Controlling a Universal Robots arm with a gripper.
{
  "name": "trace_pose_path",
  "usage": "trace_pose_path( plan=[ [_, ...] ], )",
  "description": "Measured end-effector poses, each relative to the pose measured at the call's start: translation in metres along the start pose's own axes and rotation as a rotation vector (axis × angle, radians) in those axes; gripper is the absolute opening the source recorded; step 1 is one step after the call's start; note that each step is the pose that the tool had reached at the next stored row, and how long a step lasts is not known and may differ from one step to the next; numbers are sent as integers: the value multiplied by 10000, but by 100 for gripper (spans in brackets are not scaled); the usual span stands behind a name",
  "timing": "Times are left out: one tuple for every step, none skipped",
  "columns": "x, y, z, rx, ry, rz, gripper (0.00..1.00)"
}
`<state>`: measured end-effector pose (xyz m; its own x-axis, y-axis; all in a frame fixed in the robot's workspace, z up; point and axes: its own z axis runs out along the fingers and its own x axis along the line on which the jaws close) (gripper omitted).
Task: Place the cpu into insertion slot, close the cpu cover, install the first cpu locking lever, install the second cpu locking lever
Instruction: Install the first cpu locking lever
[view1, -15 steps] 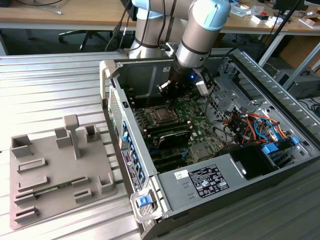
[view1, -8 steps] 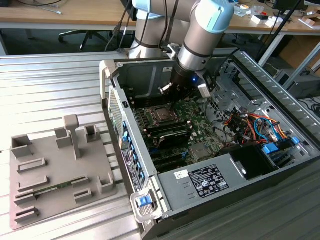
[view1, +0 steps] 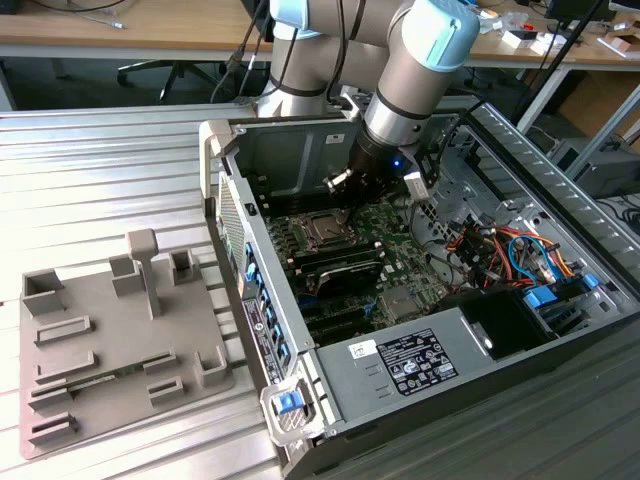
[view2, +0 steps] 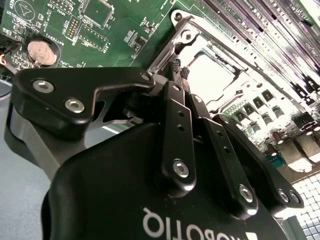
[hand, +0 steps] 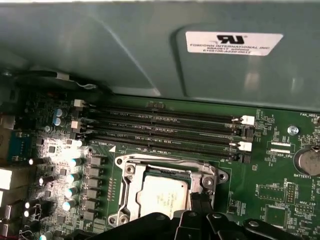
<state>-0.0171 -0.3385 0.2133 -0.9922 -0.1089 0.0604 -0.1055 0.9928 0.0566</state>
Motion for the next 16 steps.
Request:
trace_pose_path(
  plan=[
    [0,-2,-8,-7,-1,-1,11],
    [1,-3,-19,-15,-2,0,11],
    [1,-4,-31,-25,-4,0,11],
    [-1,-4,-47,-32,-4,-2,11],
    [-6,-4,-61,-45,-6,-3,11],
    [-13,-5,-68,-60,-7,-4,11],
    [-32,-18,-73,-110,-8,-5,11],
    [-40,-22,-77,-123,-8,-7,11],
    [-44,-25,-82,-134,-8,-8,11],
    [-50,-29,-88,-148,-10,-9,11],
    [-54,-31,-94,-159,-11,-9,11],
    [-56,-34,-100,-175,-13,-11,11],
    [-56,-38,-105,-191,-15,-12,11],
    [-55,-44,-110,-209,-16,-14,11],
    [-51,-51,-128,-225,-20,-13,11],
    [-50,-50,-146,-225,-20,-13,11]
  ],
)
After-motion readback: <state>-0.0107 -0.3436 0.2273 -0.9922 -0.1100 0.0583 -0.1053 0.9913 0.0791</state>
